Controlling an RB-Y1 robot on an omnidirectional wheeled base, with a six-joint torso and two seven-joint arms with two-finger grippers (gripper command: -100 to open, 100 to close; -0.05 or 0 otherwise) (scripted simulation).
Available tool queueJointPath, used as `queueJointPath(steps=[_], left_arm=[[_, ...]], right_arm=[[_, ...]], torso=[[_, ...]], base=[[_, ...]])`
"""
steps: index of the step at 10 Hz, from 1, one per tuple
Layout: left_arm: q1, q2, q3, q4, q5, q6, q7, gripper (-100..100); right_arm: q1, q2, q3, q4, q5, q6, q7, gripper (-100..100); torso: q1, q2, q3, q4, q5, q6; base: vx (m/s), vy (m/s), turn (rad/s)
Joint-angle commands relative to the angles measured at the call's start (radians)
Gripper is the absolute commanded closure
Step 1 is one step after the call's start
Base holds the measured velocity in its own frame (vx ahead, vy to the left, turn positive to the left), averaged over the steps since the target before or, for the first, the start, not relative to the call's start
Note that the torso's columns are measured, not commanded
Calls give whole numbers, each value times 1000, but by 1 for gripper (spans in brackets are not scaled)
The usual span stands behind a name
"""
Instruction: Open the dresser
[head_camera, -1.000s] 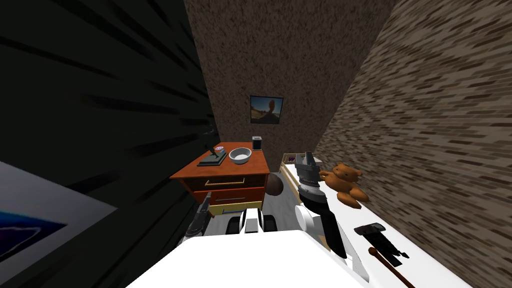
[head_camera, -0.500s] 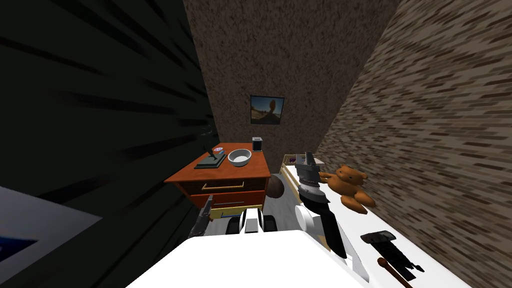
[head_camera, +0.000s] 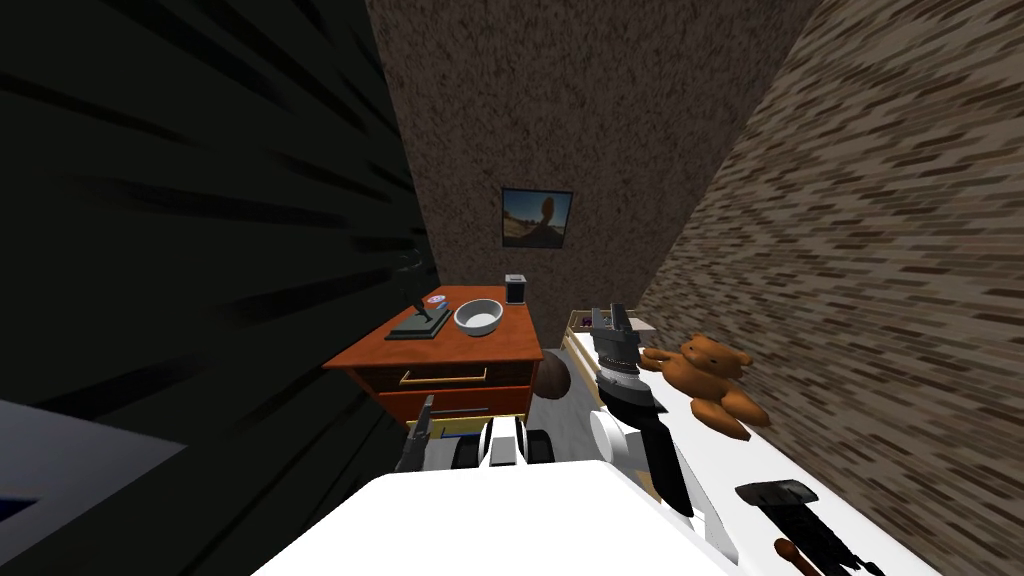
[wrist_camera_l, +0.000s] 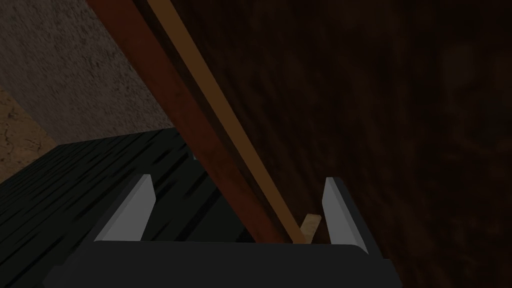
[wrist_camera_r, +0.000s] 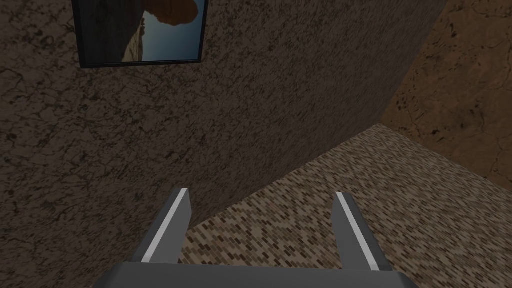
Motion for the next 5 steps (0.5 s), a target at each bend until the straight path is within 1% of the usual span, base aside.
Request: queueJointPath(steps=[1, 2, 5], left_arm=[[0, -19, 0, 6, -1, -8, -1, -100], [-14, -14, 1, -16, 2, 27, 5, -100], [-36, -5, 4, -51, 7, 81, 15, -100]], right_arm=[[0, 0, 0, 0, 0, 0, 0, 0], [0, 0, 0, 0, 0, 0, 0, 0], [0, 0, 0, 0, 0, 0, 0, 0]], torso=[[-1, -2, -1, 0, 0, 0], [-1, -2, -1, -1, 0, 0], [-2, -1, 0, 0, 0, 0]], base=[[2, -6, 11], [-21, -13, 15], [-36, -24, 14]])
